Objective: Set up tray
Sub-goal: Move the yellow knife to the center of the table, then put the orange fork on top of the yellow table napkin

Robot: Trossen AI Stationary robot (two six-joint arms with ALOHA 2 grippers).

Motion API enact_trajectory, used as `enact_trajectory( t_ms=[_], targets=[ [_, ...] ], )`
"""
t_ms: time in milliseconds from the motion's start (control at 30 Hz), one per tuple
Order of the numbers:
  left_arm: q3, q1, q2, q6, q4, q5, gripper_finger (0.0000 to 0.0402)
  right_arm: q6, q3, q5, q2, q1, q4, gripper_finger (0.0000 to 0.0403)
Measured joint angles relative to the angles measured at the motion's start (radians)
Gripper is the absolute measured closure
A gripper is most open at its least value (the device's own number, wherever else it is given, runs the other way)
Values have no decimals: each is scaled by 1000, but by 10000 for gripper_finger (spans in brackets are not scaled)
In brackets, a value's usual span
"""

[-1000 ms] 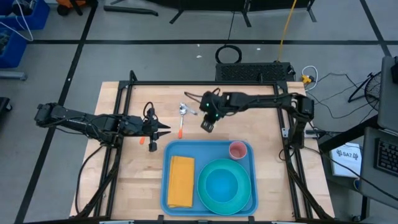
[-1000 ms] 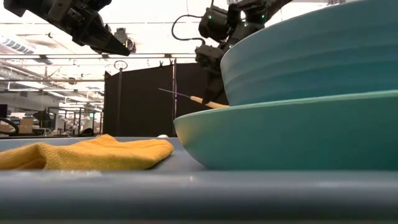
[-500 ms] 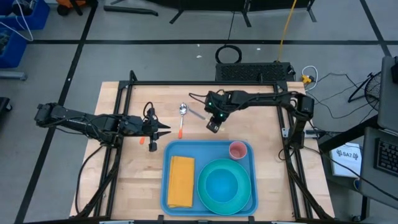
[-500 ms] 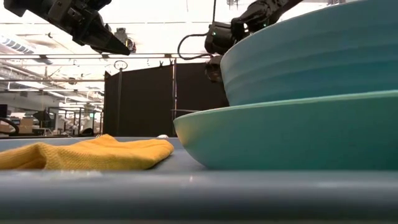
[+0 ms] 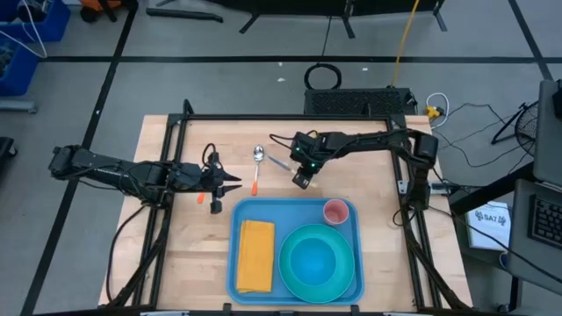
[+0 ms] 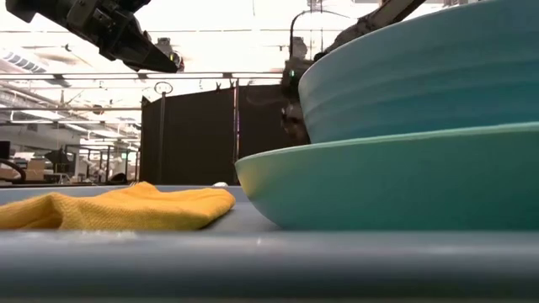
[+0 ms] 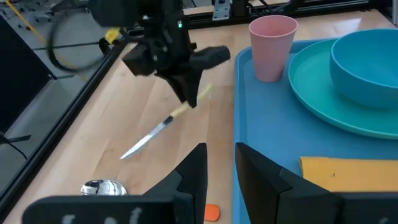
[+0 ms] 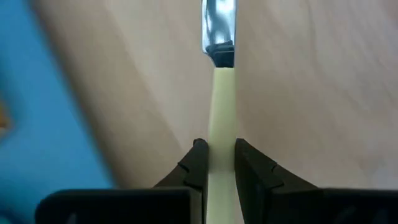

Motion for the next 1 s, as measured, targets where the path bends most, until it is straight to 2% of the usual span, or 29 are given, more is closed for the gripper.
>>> enact_trajectory(
  t_ms=[167,467,667,767,867,1000],
  targets=[
    [0,-3,0,-5,-1,0,314,-19,0,-13,55,-2,17,365],
    [0,-3,0,-3,-6,0,314,-23,0,-27,60,-2,33,360],
    [0,-3,0,-5,-6,0,314,-11,0,-23,60,5,56,241],
    [0,-3,0,-5,-6,0,314,4,0,-22,52,11,58,197],
    [0,-3,0,-7,-3,0,314,0,0,6,27,20,80,175],
    [0,-3,1,-20,40,-8,314,-27,0,46,-63,35,168,173]
  ],
)
